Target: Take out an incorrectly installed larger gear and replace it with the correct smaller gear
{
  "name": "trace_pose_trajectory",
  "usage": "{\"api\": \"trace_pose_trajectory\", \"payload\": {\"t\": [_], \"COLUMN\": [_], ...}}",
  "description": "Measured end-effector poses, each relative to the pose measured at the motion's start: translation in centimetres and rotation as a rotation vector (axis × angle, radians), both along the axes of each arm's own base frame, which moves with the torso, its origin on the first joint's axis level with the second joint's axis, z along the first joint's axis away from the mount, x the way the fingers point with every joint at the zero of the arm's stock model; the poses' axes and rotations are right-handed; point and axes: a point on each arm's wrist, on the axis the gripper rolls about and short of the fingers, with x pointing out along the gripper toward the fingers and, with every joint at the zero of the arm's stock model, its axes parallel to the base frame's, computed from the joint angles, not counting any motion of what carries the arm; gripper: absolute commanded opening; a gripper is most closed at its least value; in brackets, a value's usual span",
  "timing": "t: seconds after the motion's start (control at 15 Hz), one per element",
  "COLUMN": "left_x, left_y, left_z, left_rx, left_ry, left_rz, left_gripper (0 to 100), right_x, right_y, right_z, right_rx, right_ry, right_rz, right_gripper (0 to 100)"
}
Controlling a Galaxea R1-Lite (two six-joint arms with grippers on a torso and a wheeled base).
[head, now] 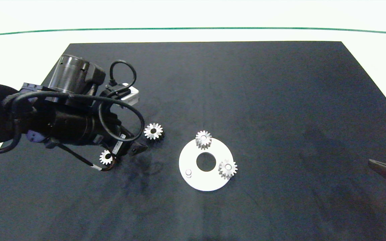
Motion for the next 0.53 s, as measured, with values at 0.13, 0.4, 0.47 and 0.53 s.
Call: {"api": "trace_pose_trajectory", "payload": {"t": [0.13,0.4,0.47,0.53], "left_x": [-0.9,-1.1,-1.2,-1.3], "left_y": [1.4,3.6,4.1,4.6], "left_z": [0.5,0.9,0.8,0.6], "left_rx": [0.005,-0.043,-0.040,-0.037], "left_ry": [0.021,0.032,0.052,0.078], "left_rz": [0.035,0.148,0.168,0.180], "left_gripper": [100,100,100,100], "right_x": [0.0,-0.2,-0.3,-0.3], "right_y": [0.0,0.0,0.0,0.0], "right_z": [0.0,0.1,0.0,0.0], "right_rx": [0.000,0.000,0.000,0.000], "right_ry": [-0.001,-0.006,-0.006,-0.007], "right_rz": [0.000,-0.001,-0.001,-0.002], "right_gripper": [100,100,100,100]}}
